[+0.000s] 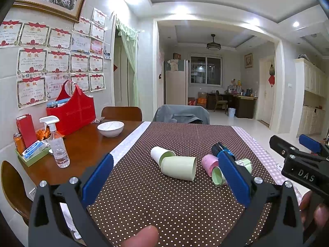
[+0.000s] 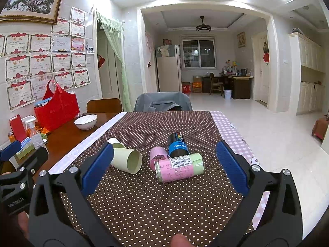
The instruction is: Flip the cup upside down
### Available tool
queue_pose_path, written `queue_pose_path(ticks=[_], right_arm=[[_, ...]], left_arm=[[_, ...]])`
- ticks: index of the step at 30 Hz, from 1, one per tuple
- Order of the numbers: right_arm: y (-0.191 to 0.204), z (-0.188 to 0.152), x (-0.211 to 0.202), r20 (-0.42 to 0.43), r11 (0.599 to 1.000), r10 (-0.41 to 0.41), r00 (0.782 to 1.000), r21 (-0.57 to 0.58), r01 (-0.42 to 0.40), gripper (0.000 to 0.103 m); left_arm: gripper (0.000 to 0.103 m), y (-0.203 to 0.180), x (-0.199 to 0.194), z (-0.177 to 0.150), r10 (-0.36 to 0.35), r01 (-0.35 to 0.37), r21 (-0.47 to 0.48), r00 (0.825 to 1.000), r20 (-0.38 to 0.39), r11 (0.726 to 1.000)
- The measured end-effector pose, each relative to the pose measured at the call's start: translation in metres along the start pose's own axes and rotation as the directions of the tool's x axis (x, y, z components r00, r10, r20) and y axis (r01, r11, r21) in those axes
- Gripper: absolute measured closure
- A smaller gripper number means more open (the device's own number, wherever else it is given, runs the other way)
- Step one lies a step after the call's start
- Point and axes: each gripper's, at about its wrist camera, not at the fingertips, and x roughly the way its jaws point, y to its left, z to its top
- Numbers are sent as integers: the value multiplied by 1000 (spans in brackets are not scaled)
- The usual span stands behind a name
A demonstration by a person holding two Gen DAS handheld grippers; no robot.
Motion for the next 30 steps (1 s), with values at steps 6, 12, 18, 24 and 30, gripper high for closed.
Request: queue_pose_path(ticks=[6, 12, 18, 24, 30], right_arm=[[0, 0, 0, -1, 1000, -1, 1000, 0, 1, 6], [-2, 0, 5, -14, 1000, 2, 1000, -2, -2, 6], [-4, -2, 17, -45, 1000, 6, 999, -3, -6, 6], [-10, -5, 33, -84, 1000, 3, 996, -2, -4, 6], [-22, -8, 53, -127, 1000, -10, 992, -7, 9, 6]], left_arm=[[4, 1, 1, 1, -1, 1, -1, 1000, -1, 1000], [4, 0, 4, -2, -3, 3, 2, 1000, -14, 1000], [4, -1, 14, -4, -16, 16, 6, 999, -43, 1000], [4, -3, 32, -8, -13, 14, 15, 997, -78, 1000], [4, -5, 60, -12, -17, 20, 21, 990, -138, 1000]])
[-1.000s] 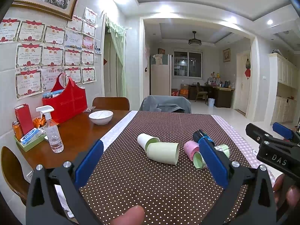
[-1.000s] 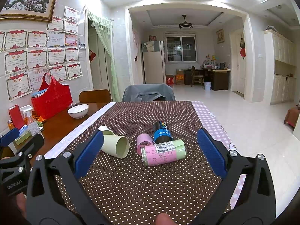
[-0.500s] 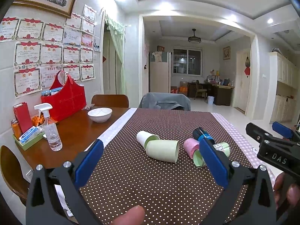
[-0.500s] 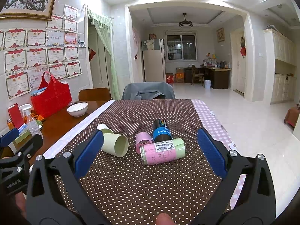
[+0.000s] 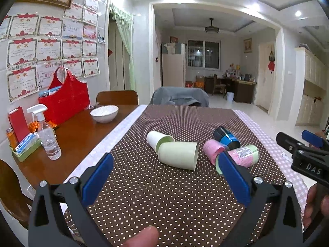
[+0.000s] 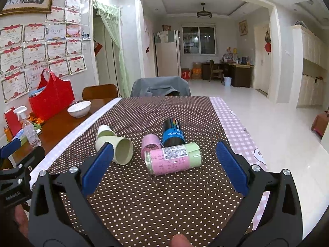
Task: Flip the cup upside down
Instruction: 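Reach the left gripper to the black-and-blue can and close on it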
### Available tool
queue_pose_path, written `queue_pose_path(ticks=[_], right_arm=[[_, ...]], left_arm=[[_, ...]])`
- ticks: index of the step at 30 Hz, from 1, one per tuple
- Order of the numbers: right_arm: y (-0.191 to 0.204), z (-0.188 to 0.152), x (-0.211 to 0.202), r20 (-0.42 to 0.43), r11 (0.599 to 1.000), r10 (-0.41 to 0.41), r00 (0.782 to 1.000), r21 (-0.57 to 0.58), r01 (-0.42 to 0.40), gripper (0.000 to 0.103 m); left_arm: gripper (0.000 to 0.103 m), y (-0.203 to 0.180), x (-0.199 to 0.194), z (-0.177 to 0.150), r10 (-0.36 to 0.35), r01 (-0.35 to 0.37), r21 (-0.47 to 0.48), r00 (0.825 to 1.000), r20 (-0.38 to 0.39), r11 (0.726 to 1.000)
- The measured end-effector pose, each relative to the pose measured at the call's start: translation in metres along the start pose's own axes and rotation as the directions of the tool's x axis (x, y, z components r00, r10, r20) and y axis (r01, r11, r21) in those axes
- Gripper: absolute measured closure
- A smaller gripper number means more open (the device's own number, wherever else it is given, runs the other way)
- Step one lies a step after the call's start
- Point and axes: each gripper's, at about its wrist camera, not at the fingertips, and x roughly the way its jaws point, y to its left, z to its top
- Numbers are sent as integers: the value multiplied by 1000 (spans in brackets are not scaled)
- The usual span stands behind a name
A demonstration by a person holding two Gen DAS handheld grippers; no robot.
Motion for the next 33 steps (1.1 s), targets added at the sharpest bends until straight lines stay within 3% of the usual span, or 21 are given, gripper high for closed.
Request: queue_pose_path(ticks=[6, 13, 20, 26, 33], right_arm=[[-19, 1, 32, -69, 1000, -13, 998, 8, 13, 6], [-51, 5, 66, -141, 999, -38, 989, 20, 41, 6], [-90, 4, 111, -263, 998, -28, 964, 54, 44, 6], [-109, 5, 138, -304, 996, -9, 953, 87, 37, 6], [-138, 8, 169, -335, 988, 6, 942, 150, 47, 6]], left_arm=[[4, -14, 37, 3, -29, 31, 35, 997, -66, 999], [4, -40, 91, 16, -95, 106, 60, 981, -169, 993], [4, -77, 152, 27, -144, 181, 86, 935, -323, 980], [4, -105, 197, 36, -144, 198, 84, 891, -432, 977], [4, -132, 245, 49, -173, 228, 50, 846, -505, 972]])
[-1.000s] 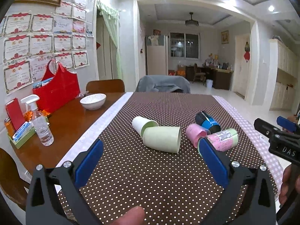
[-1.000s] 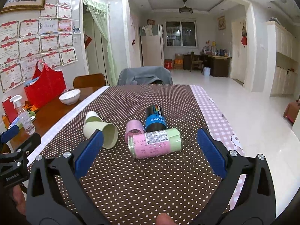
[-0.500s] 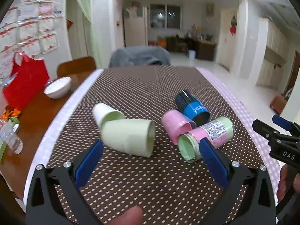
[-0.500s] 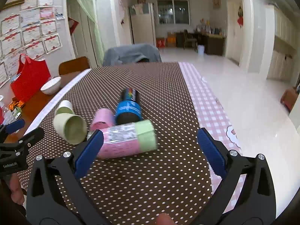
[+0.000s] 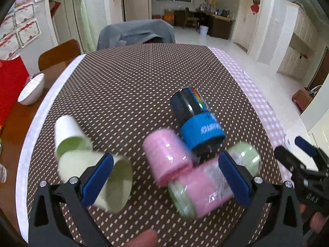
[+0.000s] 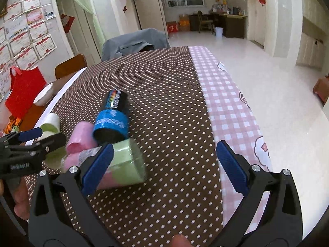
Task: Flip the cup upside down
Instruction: 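Reach the left gripper to the black-and-blue can and close on it, then lift the black-and-blue can with the left gripper and tilt it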
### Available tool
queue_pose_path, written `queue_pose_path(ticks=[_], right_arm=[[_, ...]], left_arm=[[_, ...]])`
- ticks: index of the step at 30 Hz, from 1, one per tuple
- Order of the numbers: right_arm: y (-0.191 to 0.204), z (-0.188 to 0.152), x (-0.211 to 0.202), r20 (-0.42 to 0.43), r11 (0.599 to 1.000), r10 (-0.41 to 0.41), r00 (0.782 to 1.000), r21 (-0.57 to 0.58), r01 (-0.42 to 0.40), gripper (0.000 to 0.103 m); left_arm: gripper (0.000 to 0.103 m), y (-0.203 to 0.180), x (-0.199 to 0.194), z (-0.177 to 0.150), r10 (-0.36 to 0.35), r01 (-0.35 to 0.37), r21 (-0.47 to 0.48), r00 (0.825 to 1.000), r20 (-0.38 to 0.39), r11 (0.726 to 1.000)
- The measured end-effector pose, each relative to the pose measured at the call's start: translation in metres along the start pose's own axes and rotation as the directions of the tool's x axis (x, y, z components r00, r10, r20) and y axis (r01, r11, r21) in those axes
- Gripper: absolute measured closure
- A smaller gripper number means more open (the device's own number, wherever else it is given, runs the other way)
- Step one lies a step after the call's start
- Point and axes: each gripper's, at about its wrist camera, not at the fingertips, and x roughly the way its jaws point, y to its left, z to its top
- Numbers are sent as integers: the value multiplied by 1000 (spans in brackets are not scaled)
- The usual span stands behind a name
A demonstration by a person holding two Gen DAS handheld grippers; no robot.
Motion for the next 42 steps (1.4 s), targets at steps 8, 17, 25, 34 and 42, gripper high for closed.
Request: queue_pose_path(ticks=[8, 17, 25, 34, 42], right_arm=[[-20, 14, 29, -27, 998, 18, 999, 58, -16, 6], [-40, 23, 46, -38, 993, 31, 999, 118, -27, 6], [-49, 21, 50, -46, 988, 30, 999, 154, -22, 6], [-41, 20, 28, -11, 989, 11, 1000, 148, -10, 6], [-23, 14, 3, 22, 993, 9, 1000, 117, -12, 6]], left_arm=[[4, -20, 58, 43, -52, 53, -3, 990, -133, 999], [28, -39, 117, 63, -83, 90, 9, 949, -303, 996], [33, -47, 129, 74, -94, 117, 60, 949, -299, 991], [36, -19, 91, 84, -160, 169, 27, 963, -219, 985], [37, -1, 54, 71, -191, 195, 8, 968, -162, 981]])
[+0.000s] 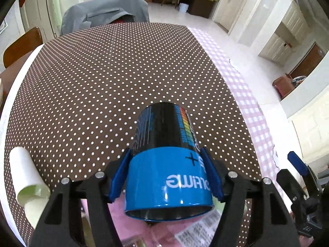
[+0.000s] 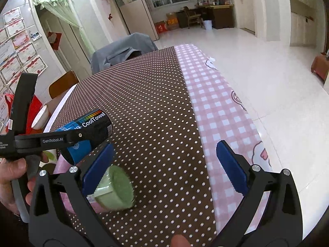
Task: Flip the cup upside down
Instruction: 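Lift the black-and-blue can with the left gripper and tilt it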
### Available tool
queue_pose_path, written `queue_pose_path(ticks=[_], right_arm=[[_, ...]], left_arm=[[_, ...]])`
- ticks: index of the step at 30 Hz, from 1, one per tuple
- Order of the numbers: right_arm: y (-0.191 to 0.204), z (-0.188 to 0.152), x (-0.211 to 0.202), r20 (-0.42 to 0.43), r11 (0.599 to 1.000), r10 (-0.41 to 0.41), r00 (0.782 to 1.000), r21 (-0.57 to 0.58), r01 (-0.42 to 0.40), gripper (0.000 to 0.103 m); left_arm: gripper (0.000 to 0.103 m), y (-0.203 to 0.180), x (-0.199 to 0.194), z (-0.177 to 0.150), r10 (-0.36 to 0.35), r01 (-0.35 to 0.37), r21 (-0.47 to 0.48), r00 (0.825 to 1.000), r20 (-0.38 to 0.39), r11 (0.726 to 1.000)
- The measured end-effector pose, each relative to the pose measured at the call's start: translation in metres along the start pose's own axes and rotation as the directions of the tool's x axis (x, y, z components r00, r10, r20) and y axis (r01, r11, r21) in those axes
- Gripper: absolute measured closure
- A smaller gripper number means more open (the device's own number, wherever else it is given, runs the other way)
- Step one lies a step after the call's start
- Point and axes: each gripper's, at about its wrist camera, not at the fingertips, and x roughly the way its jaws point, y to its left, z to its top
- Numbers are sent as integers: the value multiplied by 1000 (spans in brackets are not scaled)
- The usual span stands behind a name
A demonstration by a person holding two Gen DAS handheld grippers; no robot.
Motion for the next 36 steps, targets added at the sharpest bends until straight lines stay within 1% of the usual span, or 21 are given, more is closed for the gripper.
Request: queue_pose_path(ticks=[5, 7, 8, 13, 16, 20, 24, 28, 30, 32, 36], right_arm=[[12, -6, -17, 24, 1000, 0, 1000, -21, 0, 6], [17, -9, -24, 35, 999, 2, 999, -32, -1, 6], [20, -11, -28, 41, 999, 3, 999, -39, -2, 6], [34, -26, -47, 62, 997, 11, 998, -72, -6, 6], [45, -39, -60, 78, 995, 16, 997, -99, -8, 6], [59, -57, -78, 95, 991, 31, 995, -135, -18, 6], [72, -74, -99, 118, 986, 57, 991, -165, -37, 6], [77, -81, -108, 140, 983, 65, 988, -177, -40, 6], [78, -86, -110, 142, 983, 68, 987, -180, -42, 6], [80, -90, -110, 142, 982, 67, 988, -183, -40, 6], [81, -93, -107, 132, 982, 61, 989, -188, -35, 6]], left_arm=[[37, -2, -32, -24, -15, 15, -1, 997, 78, 1000], [37, -1, -52, -35, -24, 25, -3, 993, 119, 1000], [37, -2, -55, -40, -25, 26, -3, 991, 135, 1000], [37, 0, -102, -78, -32, 32, 3, 974, 224, 999], [37, 0, -125, -108, -21, 18, 15, 962, 274, 1000], [37, 1, -143, -146, -7, 1, 19, 947, 320, 1000], [37, 0, -152, -186, -13, 6, 21, 944, 331, 1000], [37, 0, -151, -212, 7, -10, 7, 934, 356, 1000], [37, 3, -150, -225, 11, -10, -4, 933, 359, 1000], [37, 6, -144, -232, 25, -19, -21, 934, 356, 1000], [37, 11, -125, -243, 37, -22, -50, 945, 324, 998]])
